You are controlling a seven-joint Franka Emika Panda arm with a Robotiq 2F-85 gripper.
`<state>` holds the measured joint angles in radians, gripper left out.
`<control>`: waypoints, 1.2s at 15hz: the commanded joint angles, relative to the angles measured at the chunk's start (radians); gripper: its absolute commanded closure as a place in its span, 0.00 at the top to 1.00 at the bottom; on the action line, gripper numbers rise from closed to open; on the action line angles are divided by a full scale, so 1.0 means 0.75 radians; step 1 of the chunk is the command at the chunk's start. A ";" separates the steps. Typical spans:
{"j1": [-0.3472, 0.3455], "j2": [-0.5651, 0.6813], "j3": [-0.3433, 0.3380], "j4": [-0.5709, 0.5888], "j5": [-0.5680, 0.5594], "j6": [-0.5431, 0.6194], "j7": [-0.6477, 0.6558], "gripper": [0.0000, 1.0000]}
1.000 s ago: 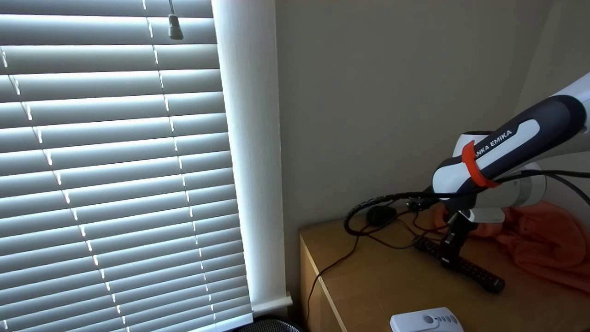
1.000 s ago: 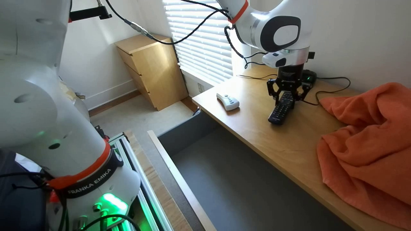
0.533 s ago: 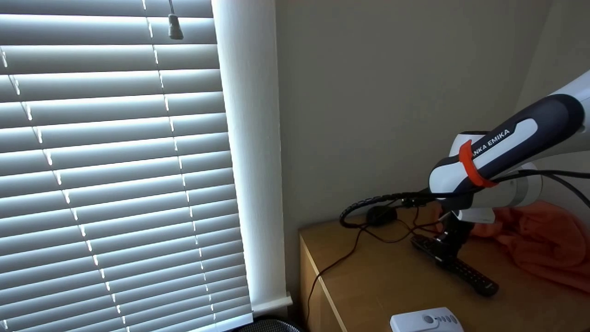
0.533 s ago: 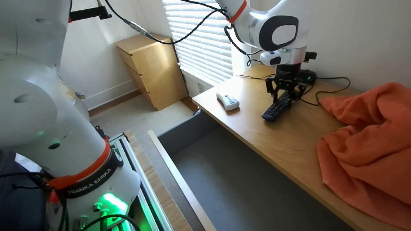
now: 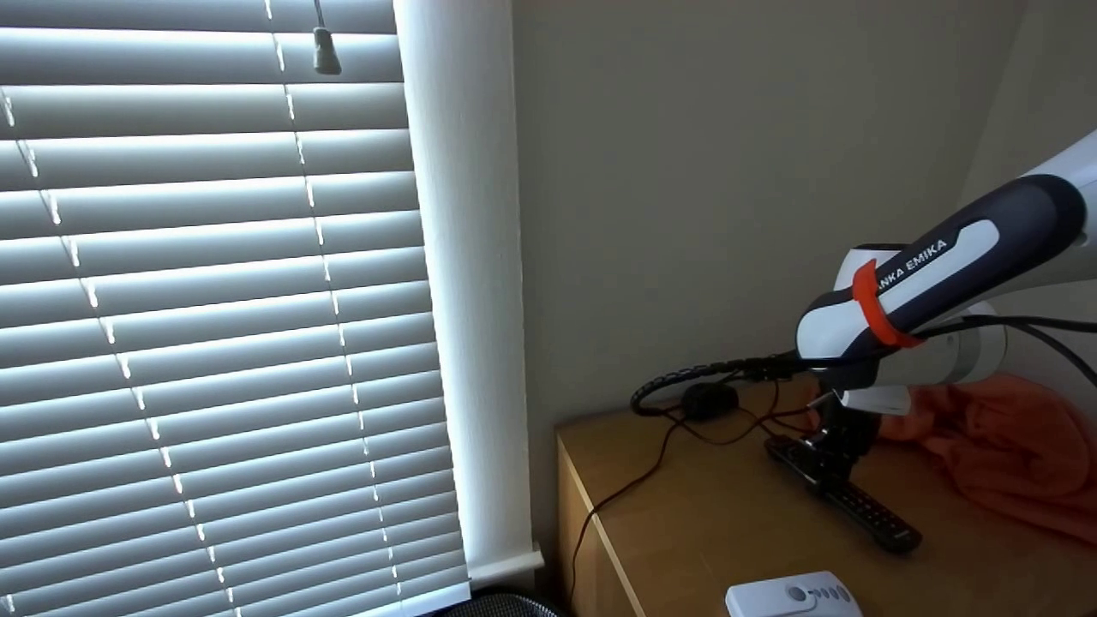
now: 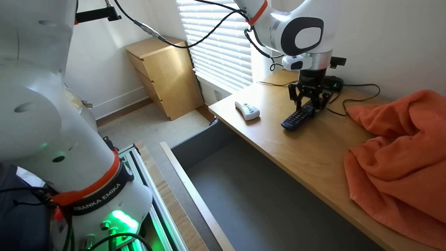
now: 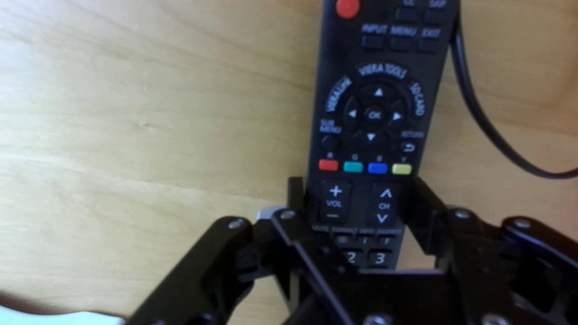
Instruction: Turn the black remote making it face the wall
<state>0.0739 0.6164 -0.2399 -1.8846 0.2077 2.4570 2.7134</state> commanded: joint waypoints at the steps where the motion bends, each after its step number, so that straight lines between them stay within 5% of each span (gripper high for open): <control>1: 0.030 0.004 -0.043 -0.002 0.047 0.009 0.039 0.31; 6: 0.042 0.011 -0.066 0.002 0.072 0.007 0.041 0.31; 7: 0.035 0.009 -0.059 0.003 0.071 0.000 0.041 0.38; 8: 0.024 0.005 -0.047 0.002 0.076 0.001 0.041 0.81; 11: -0.006 -0.034 -0.019 -0.021 0.055 0.032 0.041 0.95; 15: -0.032 -0.122 -0.013 -0.063 -0.013 0.106 -0.014 1.00; 18: -0.132 -0.205 0.071 -0.067 -0.015 0.045 -0.307 1.00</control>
<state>0.0459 0.5433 -0.2497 -1.8887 0.2115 2.5026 2.6385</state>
